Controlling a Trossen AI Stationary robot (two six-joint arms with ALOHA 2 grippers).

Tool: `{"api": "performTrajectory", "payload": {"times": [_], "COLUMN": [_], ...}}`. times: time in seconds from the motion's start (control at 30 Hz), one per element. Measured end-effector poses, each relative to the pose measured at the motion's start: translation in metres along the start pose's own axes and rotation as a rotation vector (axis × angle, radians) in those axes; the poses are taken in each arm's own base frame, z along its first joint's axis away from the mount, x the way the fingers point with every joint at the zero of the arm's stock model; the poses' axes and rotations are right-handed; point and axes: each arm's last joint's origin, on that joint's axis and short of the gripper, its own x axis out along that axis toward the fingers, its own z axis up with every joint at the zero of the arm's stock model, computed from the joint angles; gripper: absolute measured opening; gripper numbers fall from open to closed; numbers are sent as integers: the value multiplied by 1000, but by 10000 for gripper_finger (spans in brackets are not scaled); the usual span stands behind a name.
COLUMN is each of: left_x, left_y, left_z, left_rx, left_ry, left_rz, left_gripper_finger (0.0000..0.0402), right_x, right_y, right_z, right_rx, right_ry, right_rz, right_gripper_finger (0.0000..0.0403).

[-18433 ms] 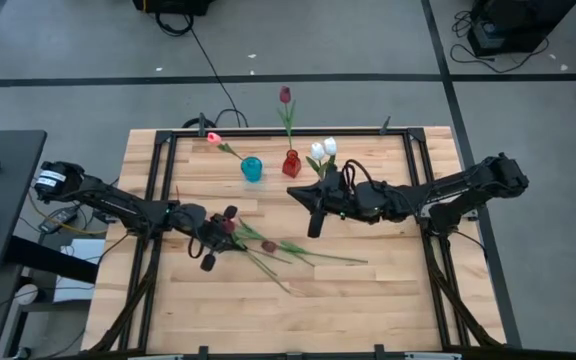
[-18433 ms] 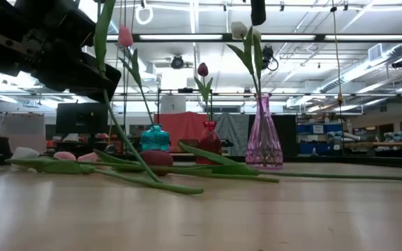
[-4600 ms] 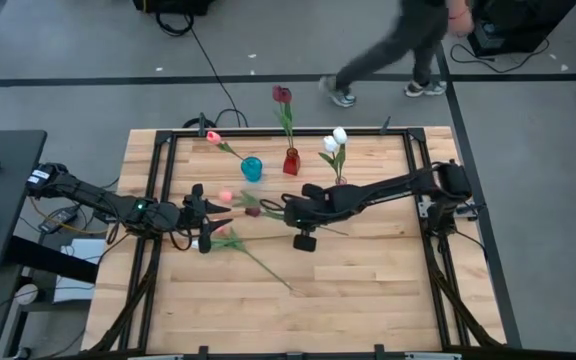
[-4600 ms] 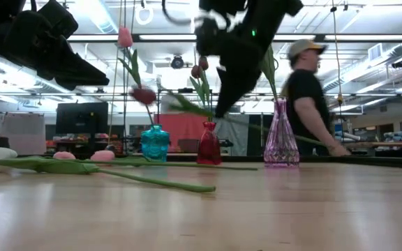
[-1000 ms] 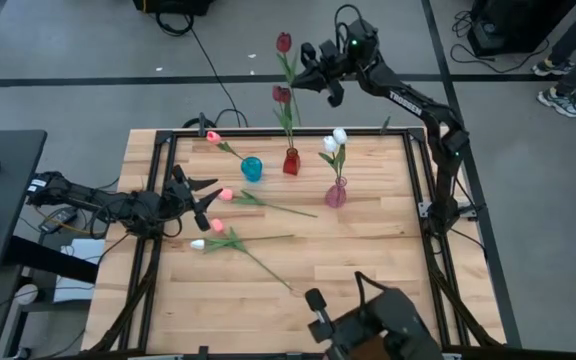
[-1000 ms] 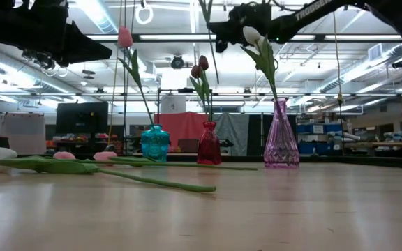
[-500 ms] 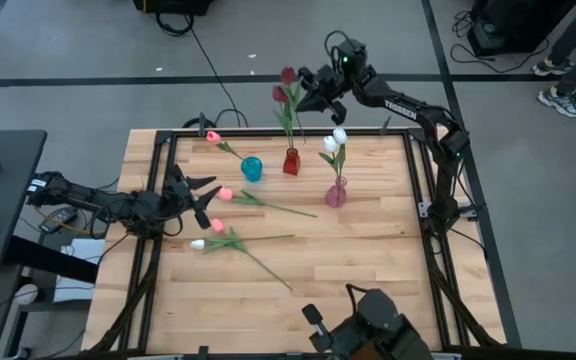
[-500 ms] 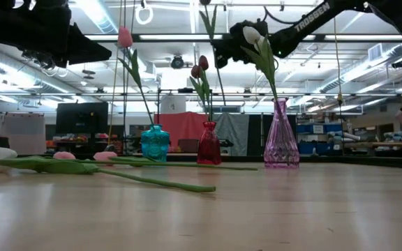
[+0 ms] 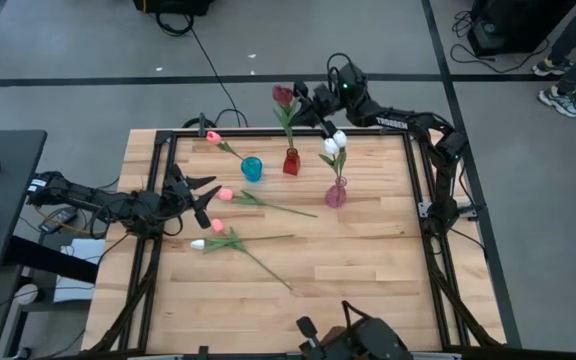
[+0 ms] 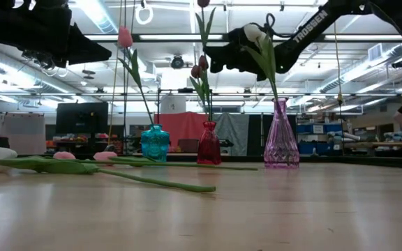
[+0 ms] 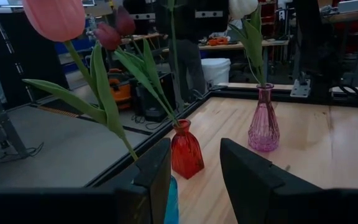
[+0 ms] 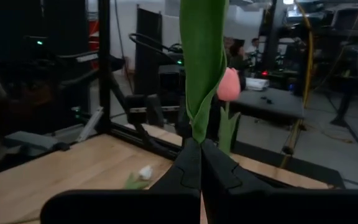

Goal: Sort flowers into vase by color
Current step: Put the red flower into the red vase

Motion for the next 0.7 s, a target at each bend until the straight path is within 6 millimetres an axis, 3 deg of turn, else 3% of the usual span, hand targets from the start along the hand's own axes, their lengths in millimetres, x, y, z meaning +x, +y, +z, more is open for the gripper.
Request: {"api": "performTrajectory", "payload": {"times": [0.5, 0.7], "left_x": [0, 0], "left_y": [0, 0], "left_z": [0, 0], "left_rx": [5, 6], "left_ry": [1, 1], "left_rz": [-1, -1], "left_gripper_finger": [145, 145], "right_x": [-4, -6], "right_y": [8, 9], "right_z": [-21, -26], "right_rx": [11, 21], "right_ry": [6, 13], "right_rz": [-53, -62], "right_gripper_finger": [7, 32]}}
